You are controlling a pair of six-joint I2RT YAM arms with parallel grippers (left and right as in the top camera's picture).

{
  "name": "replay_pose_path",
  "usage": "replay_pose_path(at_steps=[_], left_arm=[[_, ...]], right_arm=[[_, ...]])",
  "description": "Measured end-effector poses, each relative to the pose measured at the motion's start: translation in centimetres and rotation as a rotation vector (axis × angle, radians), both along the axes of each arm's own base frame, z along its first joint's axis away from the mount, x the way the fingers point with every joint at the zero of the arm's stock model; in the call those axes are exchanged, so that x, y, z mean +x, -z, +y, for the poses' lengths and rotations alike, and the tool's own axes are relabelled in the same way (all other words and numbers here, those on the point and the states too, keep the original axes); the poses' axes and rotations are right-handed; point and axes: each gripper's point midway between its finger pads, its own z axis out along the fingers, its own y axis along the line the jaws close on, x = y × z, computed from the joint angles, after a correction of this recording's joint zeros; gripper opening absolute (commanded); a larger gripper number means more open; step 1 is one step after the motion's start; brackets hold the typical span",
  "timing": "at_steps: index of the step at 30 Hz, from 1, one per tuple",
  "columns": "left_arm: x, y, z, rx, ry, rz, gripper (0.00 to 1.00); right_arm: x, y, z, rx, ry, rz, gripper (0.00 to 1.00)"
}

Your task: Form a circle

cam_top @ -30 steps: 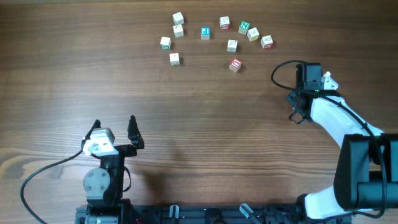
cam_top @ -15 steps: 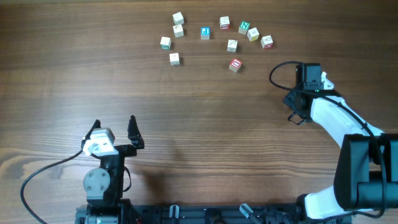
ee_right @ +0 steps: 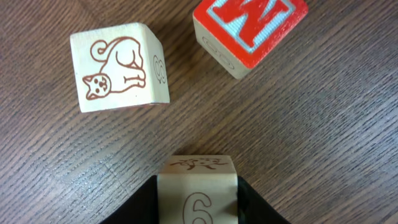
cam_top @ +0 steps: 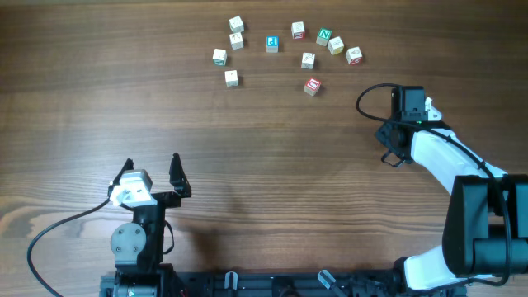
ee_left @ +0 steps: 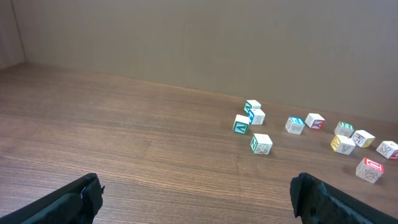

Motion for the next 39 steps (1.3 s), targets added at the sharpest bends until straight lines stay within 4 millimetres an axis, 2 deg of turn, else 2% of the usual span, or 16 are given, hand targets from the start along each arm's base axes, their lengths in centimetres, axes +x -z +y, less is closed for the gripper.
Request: replay_pose_path(at_steps=[8, 31, 39], left_arm=[[0.0, 0.0, 0.0, 0.0, 0.0, 0.0, 1.0], [0.0, 0.0, 0.0, 0.0, 0.0, 0.0, 1.0], [0.0, 0.0, 0.0, 0.0, 0.0, 0.0, 1.0]], right_arm=[[0.0, -0.1, -0.5, -0.021, 0.024, -0.006, 0.28], [0.5, -0.6, -1.4, -0.051, 0.105, -0.051, 0.28], [0.8, -0.8, -1.5, -0.054, 0.122, -0.07, 0.32]])
